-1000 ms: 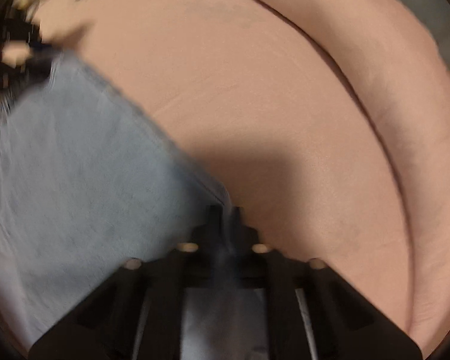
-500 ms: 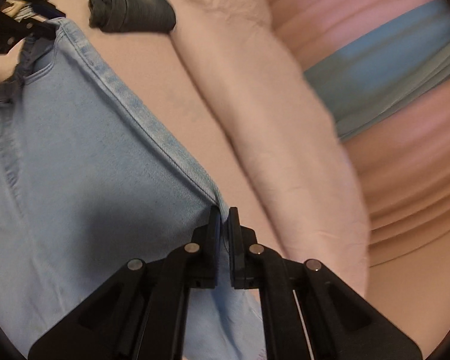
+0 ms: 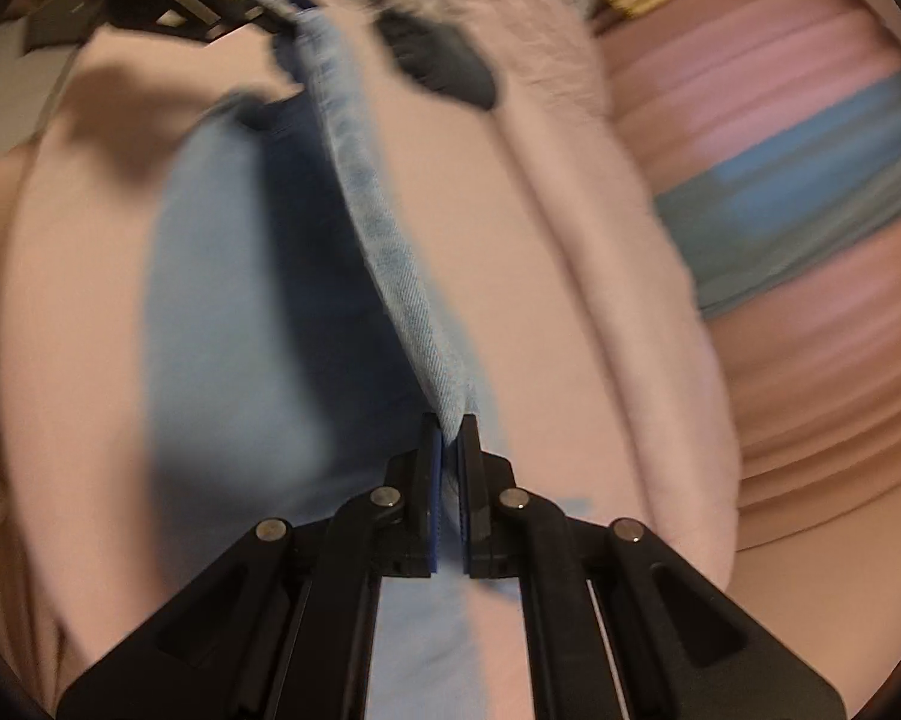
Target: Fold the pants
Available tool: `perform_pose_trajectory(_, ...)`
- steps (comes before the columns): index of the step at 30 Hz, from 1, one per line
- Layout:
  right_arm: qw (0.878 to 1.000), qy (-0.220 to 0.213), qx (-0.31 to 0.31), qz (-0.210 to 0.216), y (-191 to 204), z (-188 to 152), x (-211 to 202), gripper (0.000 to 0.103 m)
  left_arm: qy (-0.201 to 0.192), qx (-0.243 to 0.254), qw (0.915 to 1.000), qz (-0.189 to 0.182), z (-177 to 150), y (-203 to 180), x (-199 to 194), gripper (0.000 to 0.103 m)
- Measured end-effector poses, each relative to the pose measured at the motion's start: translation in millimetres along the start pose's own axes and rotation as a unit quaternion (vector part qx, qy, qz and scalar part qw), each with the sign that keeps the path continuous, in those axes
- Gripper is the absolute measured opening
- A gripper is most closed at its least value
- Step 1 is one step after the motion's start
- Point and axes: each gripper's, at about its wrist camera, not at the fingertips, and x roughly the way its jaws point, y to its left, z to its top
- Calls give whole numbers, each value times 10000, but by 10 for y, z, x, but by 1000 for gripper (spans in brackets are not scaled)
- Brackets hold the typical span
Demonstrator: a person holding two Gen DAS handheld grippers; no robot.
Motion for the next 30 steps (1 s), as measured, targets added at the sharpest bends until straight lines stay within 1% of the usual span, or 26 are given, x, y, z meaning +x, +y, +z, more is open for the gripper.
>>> perform_pose_trajectory(1,9998,84,-12,184,118,-38,56,5,53,95,9999,-35,-19,-81,-12,18)
perform_pose_trajectory(3,9988,255,-70,421,297,-84,183,5,142,325,9993,-100,-90,-226,20,18)
perform_pose_trajectory(5,9974,393,-72,593,366,-83,266,5,175,542,9983,-102,-105,-327,28,18)
perform_pose_trajectory(7,9955,534,-36,778,390,-25,370,5,171,639,9978,-109,-86,-342,29,18)
perform_pose_trajectory(9,9943,619,-44,862,445,29,381,5,108,698,9975,42,-40,-268,53,18)
perform_pose_trajectory(11,9948,579,-5,842,326,109,355,5,89,436,9988,207,21,-200,33,18)
perform_pose_trajectory(12,9955,502,132,795,280,113,287,5,37,173,9995,261,64,-73,35,18)
perform_pose_trajectory(14,9963,353,378,681,192,187,182,5,-36,19,9996,275,59,-20,6,18)
perform_pose_trajectory(16,9968,280,383,648,252,190,122,5,-69,216,9994,276,-12,-92,-2,18)
perform_pose_trajectory(18,9951,320,392,848,337,155,119,5,52,507,9986,102,-153,-265,48,18)
perform_pose_trajectory(21,9928,459,328,1052,568,85,210,5,110,896,9958,118,-292,-497,70,18)
perform_pose_trajectory(24,9906,577,389,1179,708,46,337,6,139,921,9957,0,-309,-537,47,19)
perform_pose_trajectory(25,9894,601,445,1246,693,34,394,8,166,908,9957,-35,-299,-522,36,22)
perform_pose_trajectory(26,9878,586,567,1325,651,33,420,9,210,849,9961,-113,-281,-498,19,32)
perform_pose_trajectory(27,9844,573,781,1466,573,30,440,9,272,725,9967,-263,-258,-453,-6,40)
perform_pose_trajectory(28,9815,595,928,1563,502,25,448,8,353,472,9973,-435,-221,-367,-44,55)
perform_pose_trajectory(29,9787,599,1049,1660,426,20,447,9,377,212,9975,-567,-190,-292,-93,66)
perform_pose_trajectory(30,9729,602,1272,1836,308,3,412,16,351,-84,9967,-732,-153,-208,-162,69)
